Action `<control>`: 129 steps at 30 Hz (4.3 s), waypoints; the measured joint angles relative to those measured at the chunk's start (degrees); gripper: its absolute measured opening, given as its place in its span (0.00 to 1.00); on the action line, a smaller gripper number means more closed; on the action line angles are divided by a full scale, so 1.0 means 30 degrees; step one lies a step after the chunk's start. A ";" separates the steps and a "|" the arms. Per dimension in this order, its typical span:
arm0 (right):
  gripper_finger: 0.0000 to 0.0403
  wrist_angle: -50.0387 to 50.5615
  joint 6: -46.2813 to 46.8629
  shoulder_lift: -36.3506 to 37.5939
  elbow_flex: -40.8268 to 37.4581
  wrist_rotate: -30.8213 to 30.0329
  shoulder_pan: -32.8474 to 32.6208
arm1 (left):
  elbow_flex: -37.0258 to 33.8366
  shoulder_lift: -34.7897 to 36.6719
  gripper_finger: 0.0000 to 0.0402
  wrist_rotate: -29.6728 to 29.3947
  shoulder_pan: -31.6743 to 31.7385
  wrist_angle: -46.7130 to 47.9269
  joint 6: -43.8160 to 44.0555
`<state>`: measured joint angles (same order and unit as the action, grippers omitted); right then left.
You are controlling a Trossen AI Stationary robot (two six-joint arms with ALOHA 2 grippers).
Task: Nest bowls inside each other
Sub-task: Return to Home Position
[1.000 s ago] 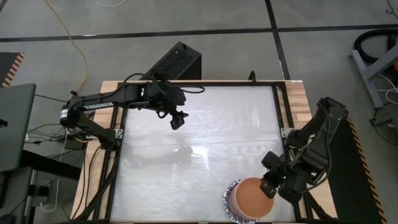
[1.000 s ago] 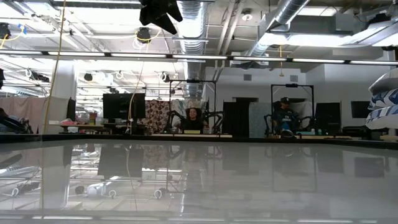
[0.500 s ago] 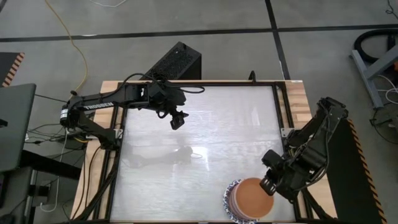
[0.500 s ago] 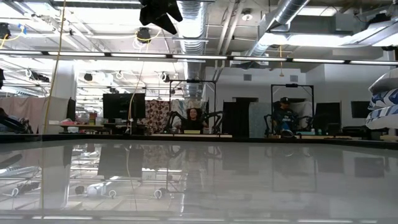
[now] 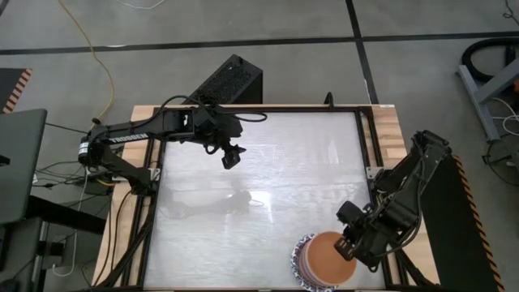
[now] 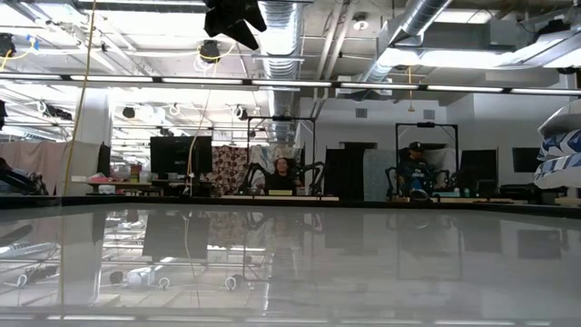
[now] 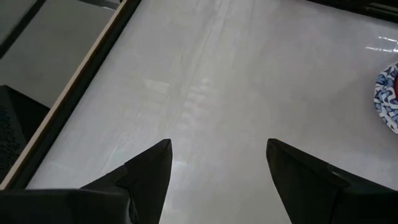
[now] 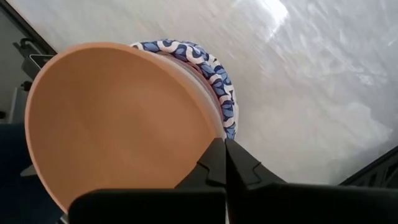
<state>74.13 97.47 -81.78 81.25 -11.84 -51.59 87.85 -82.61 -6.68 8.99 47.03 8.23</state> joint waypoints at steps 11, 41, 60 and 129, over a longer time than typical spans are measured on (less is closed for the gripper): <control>0.02 0.0029 0.0007 -0.0029 0.0000 -0.0007 0.0226 | 0.0000 0.0000 0.62 0.0000 -0.0003 0.0007 -0.0007; 0.02 0.0766 -0.2744 0.0168 0.1019 -0.6048 0.0889 | 0.0000 0.0352 0.62 0.2265 0.0000 -0.1707 -0.0016; 0.02 -0.8182 -2.2258 0.4942 0.2863 -1.0447 0.3400 | 0.0000 0.3406 0.62 0.5069 -0.0007 -0.4332 0.2504; 0.07 -2.0951 -2.9256 2.7139 -1.5693 -0.9790 0.5247 | -1.8560 2.6794 0.62 0.3783 0.0714 -1.1698 0.8436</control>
<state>11.28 9.70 -0.36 34.17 -41.21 -35.85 32.17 -2.23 4.67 11.14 11.93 33.54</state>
